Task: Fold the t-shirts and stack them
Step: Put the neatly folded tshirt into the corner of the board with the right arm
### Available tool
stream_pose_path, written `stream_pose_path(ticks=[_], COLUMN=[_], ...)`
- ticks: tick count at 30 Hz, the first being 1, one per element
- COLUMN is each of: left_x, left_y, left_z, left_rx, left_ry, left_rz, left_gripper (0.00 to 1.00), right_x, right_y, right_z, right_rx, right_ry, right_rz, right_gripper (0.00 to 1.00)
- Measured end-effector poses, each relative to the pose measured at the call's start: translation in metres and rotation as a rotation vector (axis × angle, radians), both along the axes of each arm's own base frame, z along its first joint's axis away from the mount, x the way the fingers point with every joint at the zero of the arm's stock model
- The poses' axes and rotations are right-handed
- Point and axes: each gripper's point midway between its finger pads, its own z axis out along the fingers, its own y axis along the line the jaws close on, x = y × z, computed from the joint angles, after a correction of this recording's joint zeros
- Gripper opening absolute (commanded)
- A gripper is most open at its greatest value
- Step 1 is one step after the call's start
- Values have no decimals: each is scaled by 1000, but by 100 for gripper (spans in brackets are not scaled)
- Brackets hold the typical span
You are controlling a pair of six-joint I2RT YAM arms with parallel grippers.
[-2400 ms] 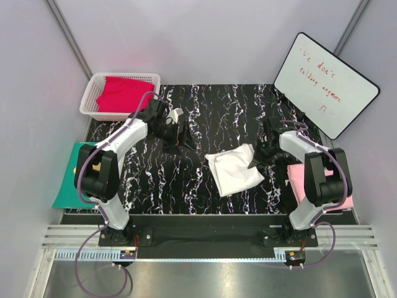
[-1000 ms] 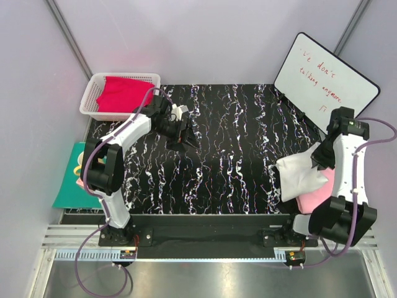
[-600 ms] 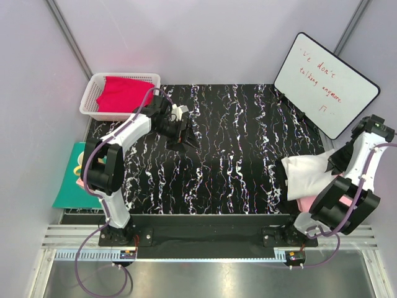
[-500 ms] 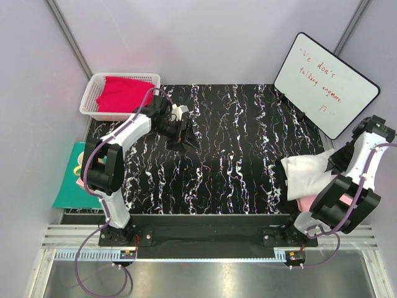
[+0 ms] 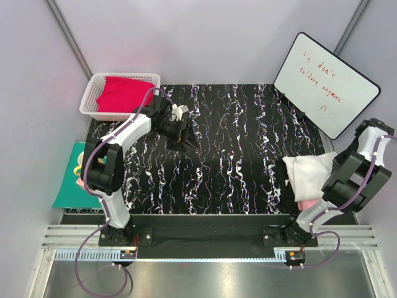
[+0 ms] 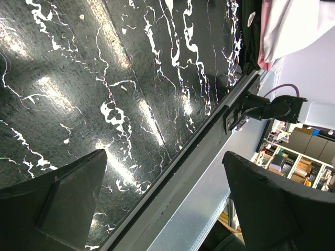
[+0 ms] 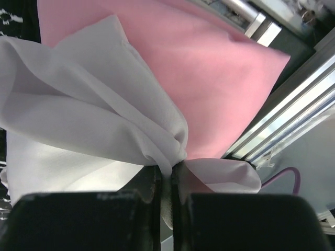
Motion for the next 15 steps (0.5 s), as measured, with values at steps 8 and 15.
stream_pose_path(ticks=[8, 15], left_x=[1, 4], left_y=[0, -1], left_z=[3, 8], left_rx=[-1, -5], left_ry=[-3, -17], left_rz=[0, 0], left_gripper=[99, 99], right_x=[11, 13], right_y=[-27, -25], right_z=[1, -3], right_rx=[-75, -59], right_ry=[28, 33], right_rz=[23, 50], right_gripper=[55, 100])
